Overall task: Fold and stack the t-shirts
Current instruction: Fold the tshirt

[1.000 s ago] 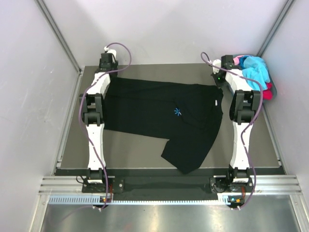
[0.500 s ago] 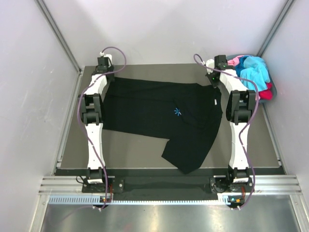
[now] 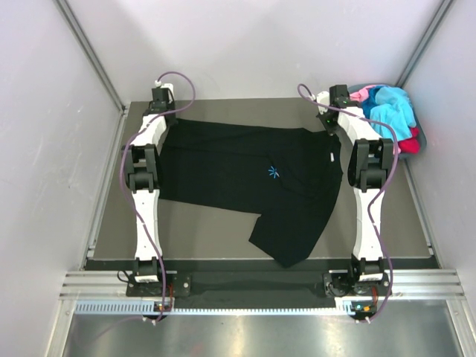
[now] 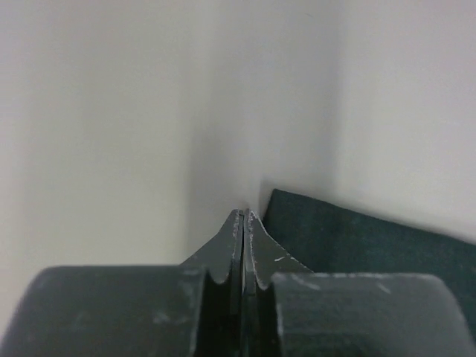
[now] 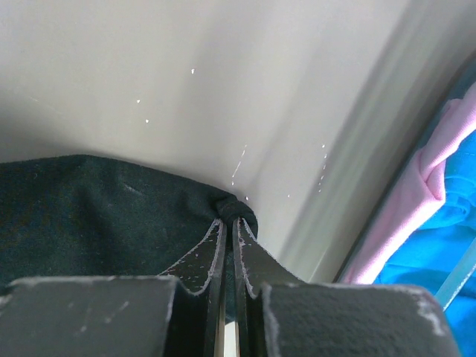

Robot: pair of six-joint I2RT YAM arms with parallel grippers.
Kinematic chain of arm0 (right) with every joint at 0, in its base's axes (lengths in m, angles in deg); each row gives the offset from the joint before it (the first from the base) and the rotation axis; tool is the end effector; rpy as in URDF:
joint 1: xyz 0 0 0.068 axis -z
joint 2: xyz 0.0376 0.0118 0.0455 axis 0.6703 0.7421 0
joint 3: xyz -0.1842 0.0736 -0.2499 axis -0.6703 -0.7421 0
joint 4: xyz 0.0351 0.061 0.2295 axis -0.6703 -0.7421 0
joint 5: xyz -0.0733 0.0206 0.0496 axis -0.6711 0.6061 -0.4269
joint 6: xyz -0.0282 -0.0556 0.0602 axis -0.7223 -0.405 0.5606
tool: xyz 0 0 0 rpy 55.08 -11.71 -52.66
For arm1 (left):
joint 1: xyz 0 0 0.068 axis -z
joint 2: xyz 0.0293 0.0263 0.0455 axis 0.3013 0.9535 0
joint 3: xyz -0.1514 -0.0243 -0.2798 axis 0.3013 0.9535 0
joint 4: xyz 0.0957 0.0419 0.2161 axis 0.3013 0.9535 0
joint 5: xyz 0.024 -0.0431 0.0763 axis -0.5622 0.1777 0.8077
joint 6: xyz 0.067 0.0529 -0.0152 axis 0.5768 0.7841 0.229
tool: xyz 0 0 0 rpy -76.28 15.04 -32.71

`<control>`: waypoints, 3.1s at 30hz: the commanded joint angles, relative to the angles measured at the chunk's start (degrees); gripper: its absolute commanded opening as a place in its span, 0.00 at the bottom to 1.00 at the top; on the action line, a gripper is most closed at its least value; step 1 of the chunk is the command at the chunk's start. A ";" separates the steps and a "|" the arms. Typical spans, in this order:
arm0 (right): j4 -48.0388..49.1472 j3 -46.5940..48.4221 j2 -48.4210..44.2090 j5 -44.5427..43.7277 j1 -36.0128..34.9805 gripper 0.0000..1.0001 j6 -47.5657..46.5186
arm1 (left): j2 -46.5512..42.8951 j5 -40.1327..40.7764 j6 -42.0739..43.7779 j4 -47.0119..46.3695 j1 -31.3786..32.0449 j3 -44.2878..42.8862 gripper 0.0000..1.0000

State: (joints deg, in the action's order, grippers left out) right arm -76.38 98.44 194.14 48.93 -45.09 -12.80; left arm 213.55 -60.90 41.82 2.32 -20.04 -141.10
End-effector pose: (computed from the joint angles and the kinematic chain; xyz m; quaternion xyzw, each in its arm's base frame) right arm 0.5731 0.0263 0.1764 -0.2626 0.9214 -0.0883 0.2725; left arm 0.6349 0.0362 0.1673 -0.0338 0.8996 0.0630 0.4309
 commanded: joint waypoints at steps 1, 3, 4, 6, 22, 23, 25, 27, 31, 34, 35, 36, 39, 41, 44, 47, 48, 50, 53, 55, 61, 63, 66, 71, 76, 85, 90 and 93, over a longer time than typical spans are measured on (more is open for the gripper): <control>2.44 -0.48 -0.36 -0.84 -0.86 0.01 -0.59 | -0.40 6.74 0.02 -4.00 -0.13 -0.99 0.00; 2.35 -0.56 -0.54 -0.84 -0.86 0.01 -0.41 | -1.45 7.56 0.98 -5.93 -0.22 -0.99 0.00; 2.44 -0.56 -0.54 -0.66 -0.86 0.01 -0.32 | -1.81 7.99 1.25 -6.46 -0.22 -1.00 0.00; 2.44 -0.65 -0.54 -0.66 -0.86 0.00 -0.15 | -2.68 9.84 1.42 -7.61 -0.22 -1.00 0.00; 1.91 -1.97 -1.68 -0.57 -0.86 0.00 -0.94 | -3.13 -5.27 -5.69 0.56 0.22 1.46 0.38; 1.91 -2.06 -1.77 -0.75 -0.86 0.00 -1.02 | -2.87 -5.36 -5.61 0.56 0.22 1.47 0.38; 1.82 -2.23 -1.94 -0.84 -0.95 0.00 -1.11 | -1.90 -5.54 -5.61 0.30 0.22 1.20 0.34; 1.73 -2.50 -2.03 -0.84 -0.95 0.00 -1.20 | -1.02 -5.54 -5.61 0.47 0.22 0.59 0.25; 1.73 -2.85 -2.03 -1.19 -1.04 0.00 -1.29 | -0.32 -4.92 -5.52 0.12 0.22 0.50 0.02; 1.82 -2.76 -1.77 -1.19 -1.04 0.00 -1.38 | -0.49 -3.87 -5.43 -0.23 0.22 0.67 0.00; 1.82 -2.67 -1.68 -1.28 -1.04 0.00 -1.46 | -0.84 -3.08 -5.34 -0.40 0.22 0.59 0.00; 2.00 -2.41 -1.51 -1.28 -1.04 0.00 -1.38 | -1.45 -1.07 -5.17 -0.58 0.13 0.59 0.00; 2.43 -1.10 -0.89 -1.36 -0.95 0.00 -1.55 | -2.95 3.33 -4.12 -2.07 -0.57 0.59 0.00; 2.87 -0.22 -0.10 -1.28 -1.04 0.00 -1.38 | -3.83 3.95 -2.89 -2.77 -1.62 0.59 0.00; 3.75 1.80 1.12 -0.75 -1.04 0.00 -1.20 | -4.36 5.62 -1.65 -3.66 -2.94 0.32 0.00; 5.24 4.00 2.97 -0.75 -1.04 0.00 -1.11 | -4.45 6.68 0.28 -4.80 -3.47 -0.12 0.00; 5.60 5.66 3.50 -0.66 -1.12 0.00 -0.94 | -4.36 6.85 0.54 -5.32 -3.47 -0.12 0.00; 6.13 7.51 5.60 -0.75 -1.21 0.00 -1.02 | -3.66 7.21 1.33 -5.76 -3.65 -0.90 0.00; 7.52 11.91 7.28 -1.10 -1.83 0.00 -1.90 | -2.08 8.08 2.13 -6.91 -3.74 -2.92 0.00; 9.37 12.44 7.37 -0.75 -1.91 0.00 -2.08 | -1.29 8.79 2.91 -8.13 -3.65 -3.80 0.00; 18.68 14.20 9.83 -2.33 -2.27 0.00 -4.27 | 1.44 10.37 3.80 -10.95 -3.83 -5.47 0.00; 22.64 14.90 10.79 -3.21 -2.18 0.00 -4.28 | 2.23 10.63 4.06 -11.56 -3.82 -6.00 0.00; 26.25 16.30 12.38 -3.82 -2.27 0.00 -4.19 | 3.90 10.55 4.41 -12.88 -3.74 -7.41 0.00; 32.22 16.84 13.78 -4.70 -2.27 0.00 -5.07 | 5.66 11.77 5.47 -14.64 -3.83 -8.82 0.00; 36.79 16.49 12.21 -7.25 -2.18 0.17 -3.32 | 3.65 15.12 4.06 -16.13 -3.56 -8.03 0.21; 45.31 6.75 -0.16 -5.41 -2.27 0.57 -3.49 | -4.27 17.31 8.81 -24.49 0.65 -1.26 0.50; 43.15 -3.98 -8.96 -1.38 -2.44 0.59 -2.52 | -11.54 16.97 9.95 -22.91 4.68 6.27 0.49; 35.70 -8.56 -14.24 7.04 -2.44 0.60 -5.14 | -17.43 14.07 10.56 -17.74 5.93 12.42 0.44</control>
State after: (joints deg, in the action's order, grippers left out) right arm -37.24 91.88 188.26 47.40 -47.43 -16.32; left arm 206.20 -45.21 51.04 -16.41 -16.00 -133.10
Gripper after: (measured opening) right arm 0.592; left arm 0.460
